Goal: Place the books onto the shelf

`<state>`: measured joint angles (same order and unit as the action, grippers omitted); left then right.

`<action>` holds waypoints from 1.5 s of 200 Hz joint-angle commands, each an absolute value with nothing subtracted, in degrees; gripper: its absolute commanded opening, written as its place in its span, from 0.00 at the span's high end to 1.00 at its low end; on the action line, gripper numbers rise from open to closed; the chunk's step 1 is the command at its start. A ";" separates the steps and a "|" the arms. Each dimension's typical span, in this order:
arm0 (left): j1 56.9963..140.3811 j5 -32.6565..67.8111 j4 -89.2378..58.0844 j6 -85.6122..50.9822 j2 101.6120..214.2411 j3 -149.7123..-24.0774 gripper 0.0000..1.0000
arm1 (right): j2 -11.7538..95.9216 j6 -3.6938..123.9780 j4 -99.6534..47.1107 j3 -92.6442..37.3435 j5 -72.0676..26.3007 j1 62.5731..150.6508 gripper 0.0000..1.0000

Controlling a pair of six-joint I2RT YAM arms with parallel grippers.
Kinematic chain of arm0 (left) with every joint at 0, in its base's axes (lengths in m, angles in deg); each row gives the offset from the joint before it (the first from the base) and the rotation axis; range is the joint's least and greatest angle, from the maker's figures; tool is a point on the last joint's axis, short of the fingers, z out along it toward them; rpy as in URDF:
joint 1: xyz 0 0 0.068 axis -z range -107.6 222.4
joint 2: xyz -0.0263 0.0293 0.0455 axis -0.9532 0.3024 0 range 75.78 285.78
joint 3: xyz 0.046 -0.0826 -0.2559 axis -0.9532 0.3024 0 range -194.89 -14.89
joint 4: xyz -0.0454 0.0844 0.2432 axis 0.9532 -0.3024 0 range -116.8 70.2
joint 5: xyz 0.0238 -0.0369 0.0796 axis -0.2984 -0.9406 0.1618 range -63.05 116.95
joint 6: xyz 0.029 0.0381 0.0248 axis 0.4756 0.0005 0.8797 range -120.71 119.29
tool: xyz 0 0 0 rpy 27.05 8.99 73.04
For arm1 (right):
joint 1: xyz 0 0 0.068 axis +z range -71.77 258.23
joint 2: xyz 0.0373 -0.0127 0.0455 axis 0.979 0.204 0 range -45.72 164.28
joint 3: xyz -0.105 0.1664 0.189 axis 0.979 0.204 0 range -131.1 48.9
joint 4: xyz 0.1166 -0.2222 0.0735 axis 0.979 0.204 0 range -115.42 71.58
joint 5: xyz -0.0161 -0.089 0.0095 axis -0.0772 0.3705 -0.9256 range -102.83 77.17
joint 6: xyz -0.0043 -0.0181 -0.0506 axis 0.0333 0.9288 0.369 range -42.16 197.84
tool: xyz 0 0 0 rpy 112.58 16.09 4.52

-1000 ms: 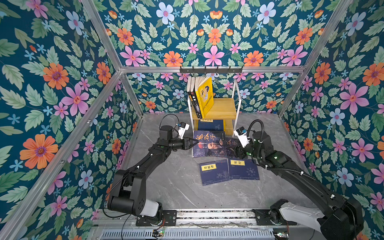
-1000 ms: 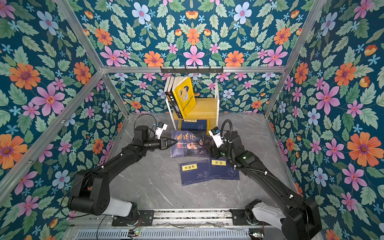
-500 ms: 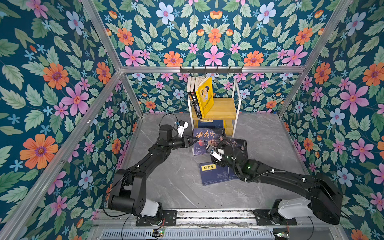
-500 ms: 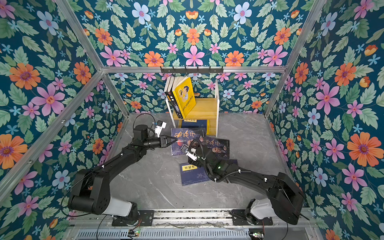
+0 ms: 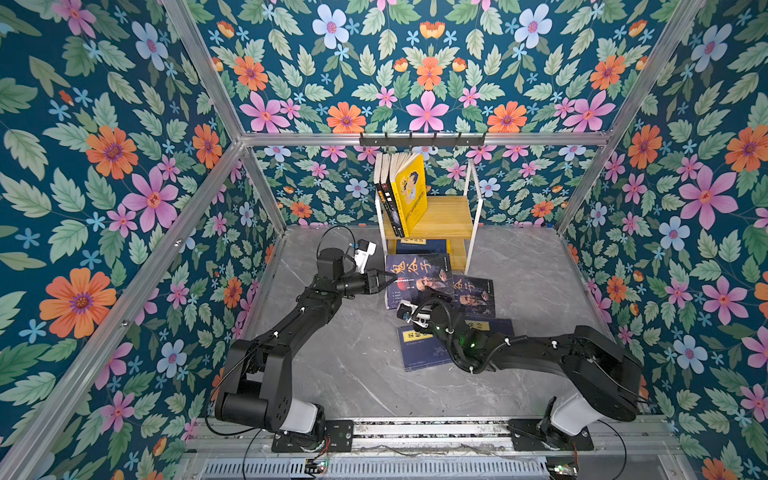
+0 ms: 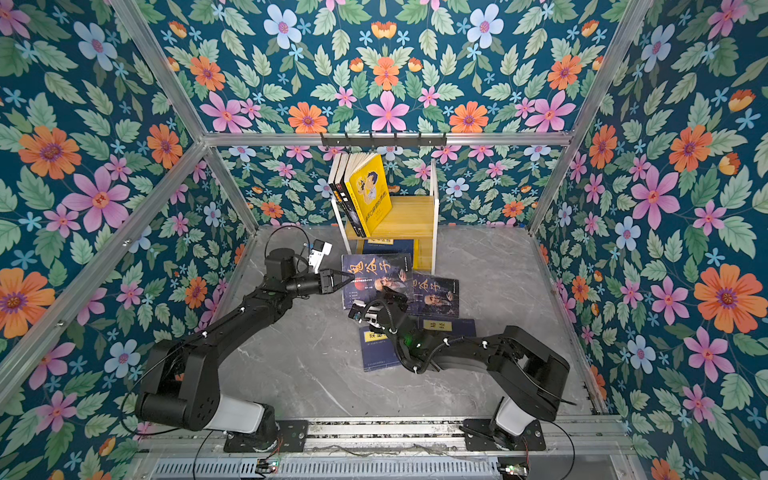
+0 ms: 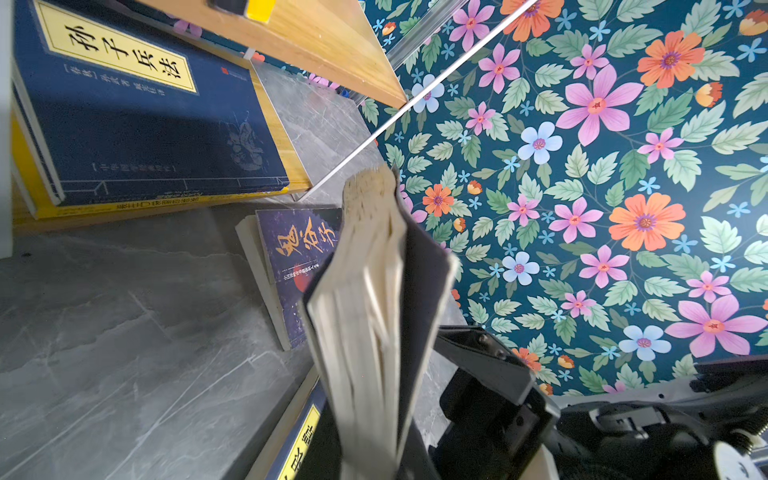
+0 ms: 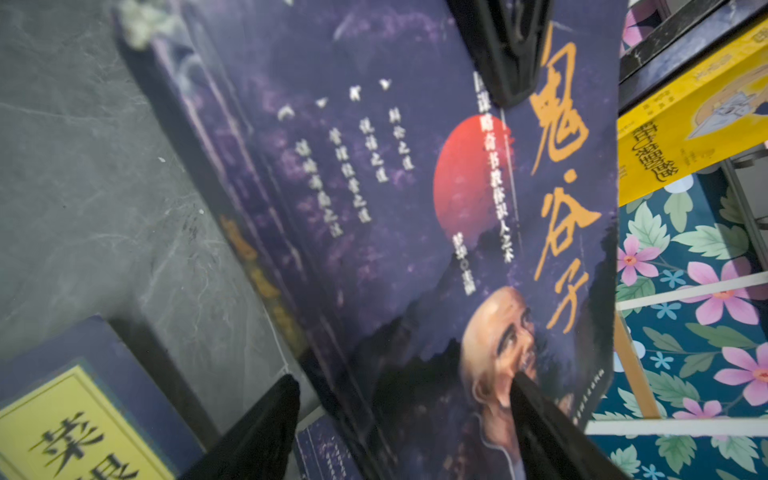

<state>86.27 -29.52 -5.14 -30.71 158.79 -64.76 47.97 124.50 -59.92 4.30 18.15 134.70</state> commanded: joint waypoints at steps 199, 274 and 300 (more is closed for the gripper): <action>83.65 -27.98 -3.65 -28.42 156.95 -63.85 0.33 | 51.61 120.11 -62.81 4.01 20.20 133.95 1.00; 75.82 -24.08 -9.73 -20.68 157.02 -65.44 0.19 | 36.05 107.30 -52.92 6.55 10.98 130.42 1.00; 73.53 -21.69 -12.50 -17.31 157.61 -66.75 0.18 | 29.05 99.96 -50.23 6.73 2.30 125.92 1.00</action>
